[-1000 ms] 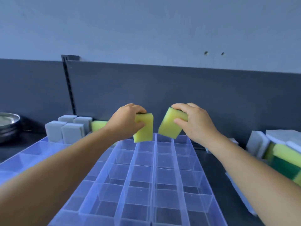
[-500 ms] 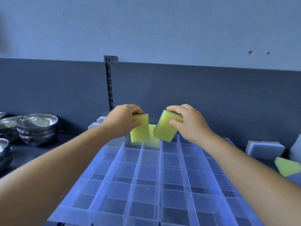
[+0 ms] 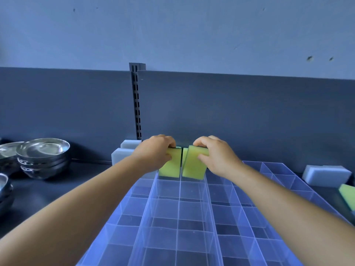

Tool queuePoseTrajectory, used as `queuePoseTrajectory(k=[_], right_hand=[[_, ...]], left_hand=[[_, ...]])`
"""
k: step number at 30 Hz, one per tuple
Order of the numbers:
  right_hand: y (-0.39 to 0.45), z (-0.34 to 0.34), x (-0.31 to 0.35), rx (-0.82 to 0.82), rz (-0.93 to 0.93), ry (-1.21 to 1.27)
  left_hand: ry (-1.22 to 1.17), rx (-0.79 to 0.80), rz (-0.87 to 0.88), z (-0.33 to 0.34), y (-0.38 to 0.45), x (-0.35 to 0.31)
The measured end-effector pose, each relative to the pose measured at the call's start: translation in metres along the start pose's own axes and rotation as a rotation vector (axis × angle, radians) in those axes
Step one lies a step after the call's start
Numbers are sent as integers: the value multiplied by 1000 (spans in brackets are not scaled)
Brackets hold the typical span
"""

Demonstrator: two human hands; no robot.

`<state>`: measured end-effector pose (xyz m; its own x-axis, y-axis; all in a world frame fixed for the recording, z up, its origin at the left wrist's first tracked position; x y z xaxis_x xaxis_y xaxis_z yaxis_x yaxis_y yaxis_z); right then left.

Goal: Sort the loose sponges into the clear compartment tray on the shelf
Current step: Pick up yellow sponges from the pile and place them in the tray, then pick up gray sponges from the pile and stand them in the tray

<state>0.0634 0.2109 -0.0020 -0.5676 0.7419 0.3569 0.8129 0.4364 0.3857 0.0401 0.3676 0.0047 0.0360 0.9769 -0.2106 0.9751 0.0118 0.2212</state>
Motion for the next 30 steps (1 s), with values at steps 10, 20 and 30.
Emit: queuePoseTrajectory(k=[10,20,30], right_hand=[[3,30,3,144,-41,-192],[-5,27,4,204,-11,-191],[-51,-39,-21,139,76,-306]], left_hand=[[312,31,110,28,8,-3],[330,21,151,24,9,-7],[258,-97,303,6,2,-80]])
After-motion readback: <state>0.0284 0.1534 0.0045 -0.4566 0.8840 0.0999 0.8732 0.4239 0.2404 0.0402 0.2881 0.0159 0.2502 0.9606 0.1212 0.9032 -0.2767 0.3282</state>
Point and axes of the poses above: each hand's wrist, its own y-axis towards the middle knuckle, its own z-axis out of the palm, x = y × z, the point moved 7 cm from there along y, towards the middle knuckle, and after that the axes turned 6 degrees about -z, right-handed, at the moved point
